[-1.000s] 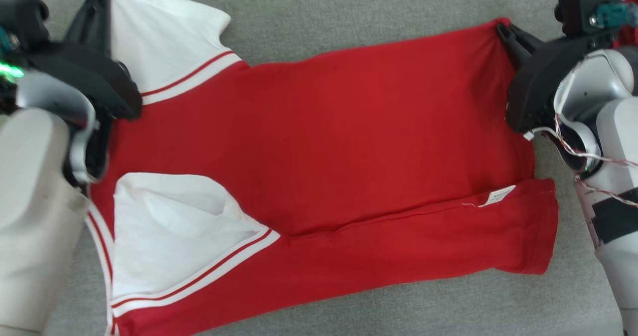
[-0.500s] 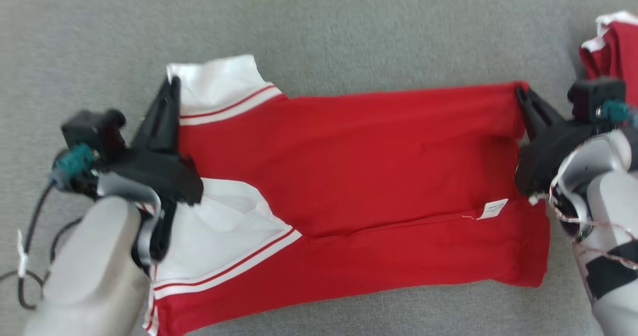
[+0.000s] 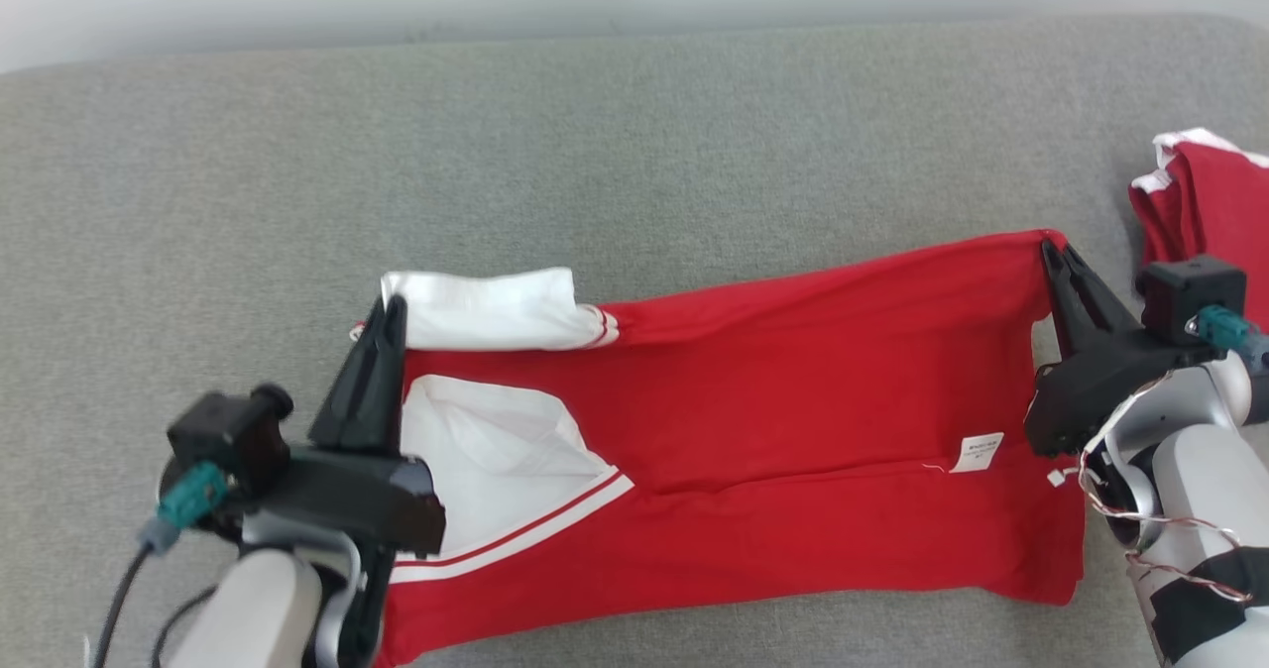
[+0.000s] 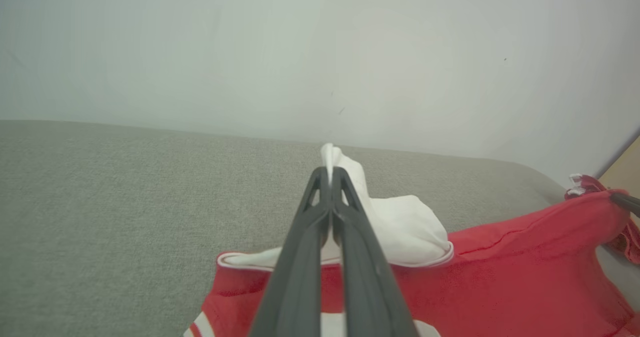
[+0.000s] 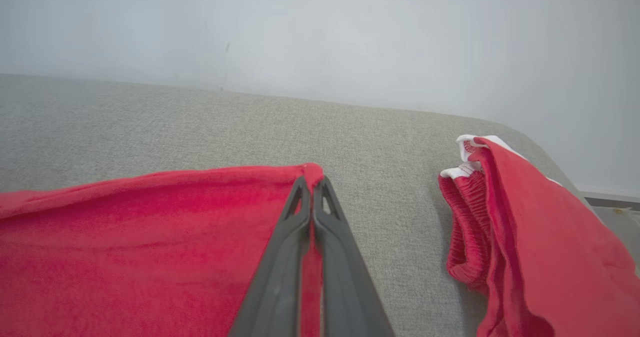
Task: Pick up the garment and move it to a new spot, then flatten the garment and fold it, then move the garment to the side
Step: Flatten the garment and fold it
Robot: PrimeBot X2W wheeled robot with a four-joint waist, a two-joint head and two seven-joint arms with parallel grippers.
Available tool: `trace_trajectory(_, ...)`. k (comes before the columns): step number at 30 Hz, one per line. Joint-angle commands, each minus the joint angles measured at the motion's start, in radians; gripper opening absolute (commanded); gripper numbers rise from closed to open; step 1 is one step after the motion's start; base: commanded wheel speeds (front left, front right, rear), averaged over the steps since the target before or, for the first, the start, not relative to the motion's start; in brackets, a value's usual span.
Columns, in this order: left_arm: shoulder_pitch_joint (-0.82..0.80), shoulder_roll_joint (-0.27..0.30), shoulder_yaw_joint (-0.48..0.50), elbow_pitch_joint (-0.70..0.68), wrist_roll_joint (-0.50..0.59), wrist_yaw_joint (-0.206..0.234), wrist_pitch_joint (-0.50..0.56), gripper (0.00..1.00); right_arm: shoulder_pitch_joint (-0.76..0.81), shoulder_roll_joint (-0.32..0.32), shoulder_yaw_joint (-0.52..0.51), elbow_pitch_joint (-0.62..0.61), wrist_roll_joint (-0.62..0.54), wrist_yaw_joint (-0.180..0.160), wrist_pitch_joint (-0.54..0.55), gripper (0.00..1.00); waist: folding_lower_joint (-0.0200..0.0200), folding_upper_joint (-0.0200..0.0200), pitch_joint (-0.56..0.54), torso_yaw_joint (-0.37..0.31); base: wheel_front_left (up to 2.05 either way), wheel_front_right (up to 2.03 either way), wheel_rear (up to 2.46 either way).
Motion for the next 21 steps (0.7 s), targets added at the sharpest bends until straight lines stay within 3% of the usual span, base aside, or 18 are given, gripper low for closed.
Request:
trace_trajectory(1,0.023,-0.007,0.003,-0.006,0.005,-0.002,-0.004,0.00,0.019,0.004,-0.003,0.005,-0.007,-0.003,-0.005,0.00,0.0002,0.0000,-0.019,0.014,0.00,0.00,0.00)
trace_trajectory(21,0.326,-0.097,0.011,-0.067,0.003,-0.004,-0.003,0.00,0.135,-0.062,0.084,0.085,-0.033,-0.003,0.065,0.00,0.0002,0.0000,-0.114,0.054,0.00,0.00,0.00)
